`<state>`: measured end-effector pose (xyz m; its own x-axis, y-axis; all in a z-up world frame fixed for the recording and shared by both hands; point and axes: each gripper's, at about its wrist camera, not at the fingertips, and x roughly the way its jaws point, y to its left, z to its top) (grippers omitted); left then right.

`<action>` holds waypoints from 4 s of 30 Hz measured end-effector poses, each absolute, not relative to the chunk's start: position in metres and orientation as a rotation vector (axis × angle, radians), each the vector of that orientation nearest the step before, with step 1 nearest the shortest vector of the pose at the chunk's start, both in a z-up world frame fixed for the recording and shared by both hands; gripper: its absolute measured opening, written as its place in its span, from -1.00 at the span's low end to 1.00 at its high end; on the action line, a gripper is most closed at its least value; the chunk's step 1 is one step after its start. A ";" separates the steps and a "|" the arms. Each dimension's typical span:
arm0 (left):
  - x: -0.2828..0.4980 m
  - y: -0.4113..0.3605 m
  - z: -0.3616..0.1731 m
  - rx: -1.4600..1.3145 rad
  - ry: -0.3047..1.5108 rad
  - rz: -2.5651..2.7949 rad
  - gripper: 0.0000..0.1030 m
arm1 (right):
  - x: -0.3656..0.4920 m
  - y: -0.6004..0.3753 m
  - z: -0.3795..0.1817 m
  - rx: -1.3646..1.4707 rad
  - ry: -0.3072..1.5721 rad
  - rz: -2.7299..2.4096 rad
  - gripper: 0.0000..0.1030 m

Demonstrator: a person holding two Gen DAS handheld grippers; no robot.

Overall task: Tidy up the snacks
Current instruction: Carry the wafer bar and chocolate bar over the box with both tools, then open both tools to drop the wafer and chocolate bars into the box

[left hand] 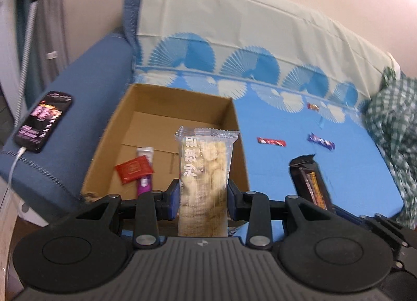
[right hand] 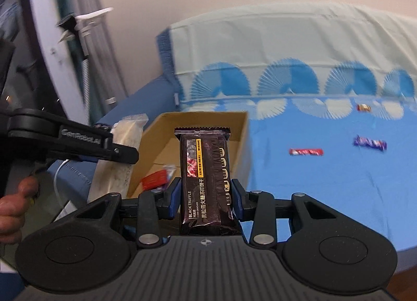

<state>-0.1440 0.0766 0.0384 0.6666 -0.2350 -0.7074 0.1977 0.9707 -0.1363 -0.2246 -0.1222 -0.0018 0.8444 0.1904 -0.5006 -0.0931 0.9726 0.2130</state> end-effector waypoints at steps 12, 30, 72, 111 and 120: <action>-0.198 0.116 0.061 -0.119 0.706 -0.229 -0.23 | -0.259 -0.092 0.019 0.113 0.473 0.183 -0.20; -0.201 0.128 0.055 -0.146 0.718 -0.221 -0.23 | -0.262 -0.081 0.022 0.068 0.480 0.189 -0.20; -0.088 0.152 0.017 -0.168 0.809 -0.168 -0.23 | -0.152 -0.057 -0.011 0.038 0.641 0.167 -0.20; 0.048 0.121 -0.062 -0.040 0.979 -0.154 -0.23 | -0.008 -0.059 -0.090 0.099 0.792 0.140 -0.20; 0.042 0.124 -0.055 0.020 0.931 -0.123 1.00 | -0.005 -0.063 -0.077 0.134 0.784 0.109 0.82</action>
<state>0.0422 0.1242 -0.0548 0.5905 -0.0968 -0.8012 0.1145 0.9928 -0.0356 -0.0053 -0.0626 -0.0772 0.7030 0.1469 -0.6958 -0.0477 0.9860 0.1600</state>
